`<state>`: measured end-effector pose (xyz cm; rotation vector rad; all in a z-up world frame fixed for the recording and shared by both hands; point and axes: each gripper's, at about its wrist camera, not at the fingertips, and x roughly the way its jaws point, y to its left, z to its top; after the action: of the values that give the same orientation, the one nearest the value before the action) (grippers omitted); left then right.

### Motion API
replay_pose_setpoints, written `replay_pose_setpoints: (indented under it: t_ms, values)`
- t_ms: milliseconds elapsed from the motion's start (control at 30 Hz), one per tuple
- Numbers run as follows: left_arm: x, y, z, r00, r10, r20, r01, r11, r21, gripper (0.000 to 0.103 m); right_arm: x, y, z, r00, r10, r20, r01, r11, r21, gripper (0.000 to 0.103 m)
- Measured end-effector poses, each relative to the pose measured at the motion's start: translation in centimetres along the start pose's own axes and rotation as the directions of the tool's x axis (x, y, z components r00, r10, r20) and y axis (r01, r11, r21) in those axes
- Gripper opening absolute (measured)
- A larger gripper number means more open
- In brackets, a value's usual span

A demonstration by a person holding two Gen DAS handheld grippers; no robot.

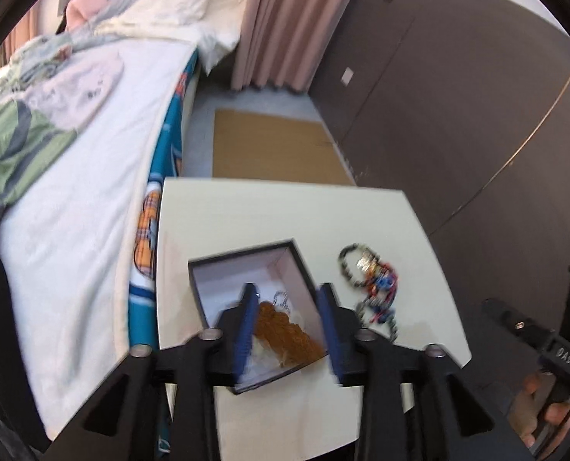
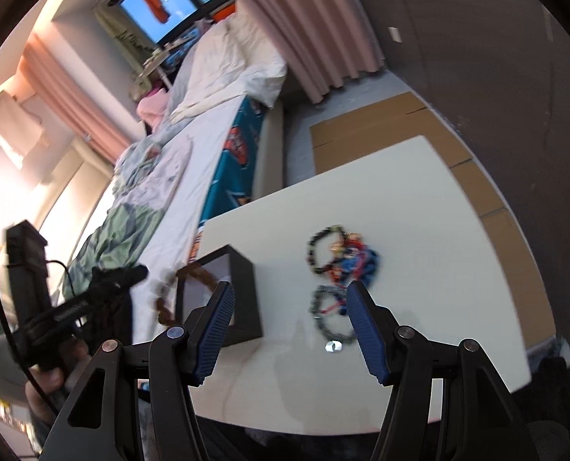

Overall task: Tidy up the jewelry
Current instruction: 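Drop the bead bracelet into the box with the left gripper while the right gripper places the white pouch there, then grasp the grey beaded bracelet with the left gripper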

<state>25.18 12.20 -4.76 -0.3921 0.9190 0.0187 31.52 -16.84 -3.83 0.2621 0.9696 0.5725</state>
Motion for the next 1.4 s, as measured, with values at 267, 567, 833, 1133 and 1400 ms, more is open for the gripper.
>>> replay_pose_setpoints:
  t_ms: [267,567,833,1133,1400]
  values:
    - [0.0,-1.8,-0.7,1.000,-0.023,0.002,0.023,0.999,0.028,0.051,-0.4,-4.7,-1.0,1.000,-0.026,0.008,0.026,0.997,0.075,0.061]
    - [2.5,-7.1,-1.9,0.996,-0.055,-0.067,0.064,0.987,0.146,0.051,-0.3,-8.3,-2.3,1.000,-0.004,0.013,0.002,0.989,0.148,0.061]
    - [7.0,-11.3,-2.6,0.984,0.003,-0.176,0.044,0.964,0.261,0.049,-0.4,-10.2,-2.6,1.000,-0.026,0.012,0.023,0.982,0.186,0.061]
    - [12.1,-13.3,-3.1,0.963,0.111,-0.245,-0.027,0.946,0.322,0.033,-1.1,-12.6,-2.4,1.000,-0.006,0.029,-0.001,0.974,0.227,0.061]
    - [15.5,-13.8,-3.2,0.934,0.230,-0.273,-0.119,0.922,0.368,0.030,-1.0,-14.0,-2.1,0.999,0.037,0.028,-0.043,0.963,0.267,0.061]
